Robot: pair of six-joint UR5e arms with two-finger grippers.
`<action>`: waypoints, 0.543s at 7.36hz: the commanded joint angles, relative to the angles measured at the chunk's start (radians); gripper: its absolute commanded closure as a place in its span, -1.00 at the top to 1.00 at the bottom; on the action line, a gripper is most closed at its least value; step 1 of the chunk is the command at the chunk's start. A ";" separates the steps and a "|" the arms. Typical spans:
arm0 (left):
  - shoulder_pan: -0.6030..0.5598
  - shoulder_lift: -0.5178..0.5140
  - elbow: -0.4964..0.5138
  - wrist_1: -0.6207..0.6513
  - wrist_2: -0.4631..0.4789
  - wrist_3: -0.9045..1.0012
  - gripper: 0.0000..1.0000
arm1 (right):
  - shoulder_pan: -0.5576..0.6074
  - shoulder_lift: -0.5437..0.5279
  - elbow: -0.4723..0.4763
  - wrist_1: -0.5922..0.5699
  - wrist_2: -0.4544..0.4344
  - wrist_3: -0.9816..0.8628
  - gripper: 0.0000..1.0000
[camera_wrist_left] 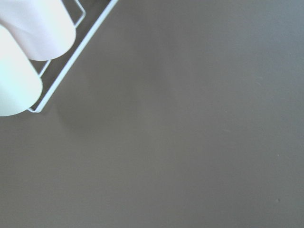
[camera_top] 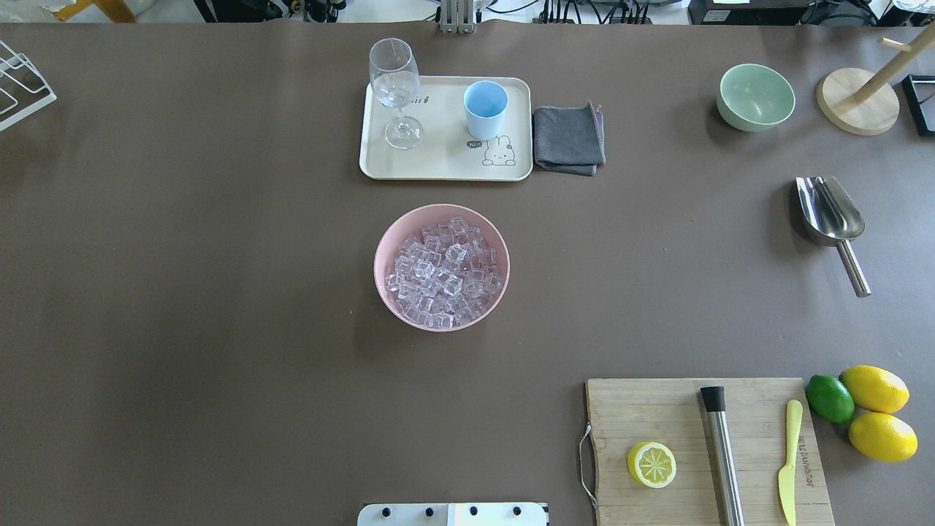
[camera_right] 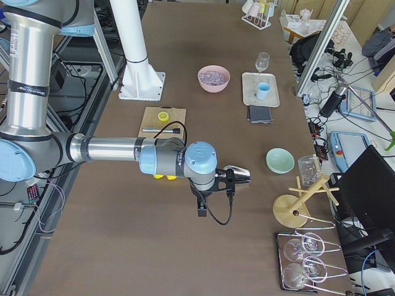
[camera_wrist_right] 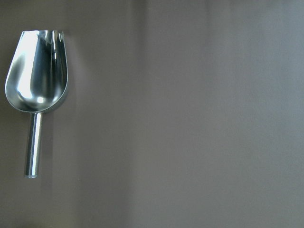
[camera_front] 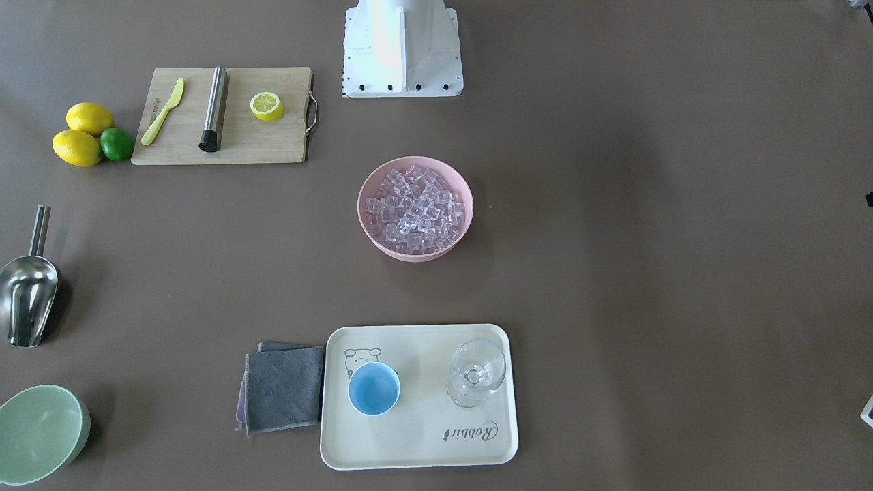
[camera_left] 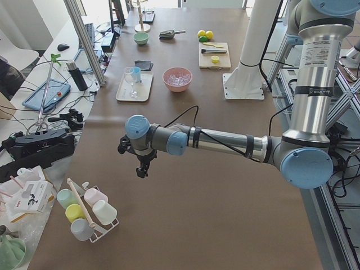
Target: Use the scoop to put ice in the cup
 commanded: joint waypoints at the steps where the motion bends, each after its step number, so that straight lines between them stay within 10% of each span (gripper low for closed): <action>1: -0.069 0.003 0.018 0.002 0.000 0.053 0.99 | 0.000 -0.004 -0.006 -0.003 0.001 0.001 1.00; 4: -0.071 0.001 0.017 0.002 0.000 0.058 0.99 | 0.000 0.002 -0.003 -0.001 -0.002 0.003 1.00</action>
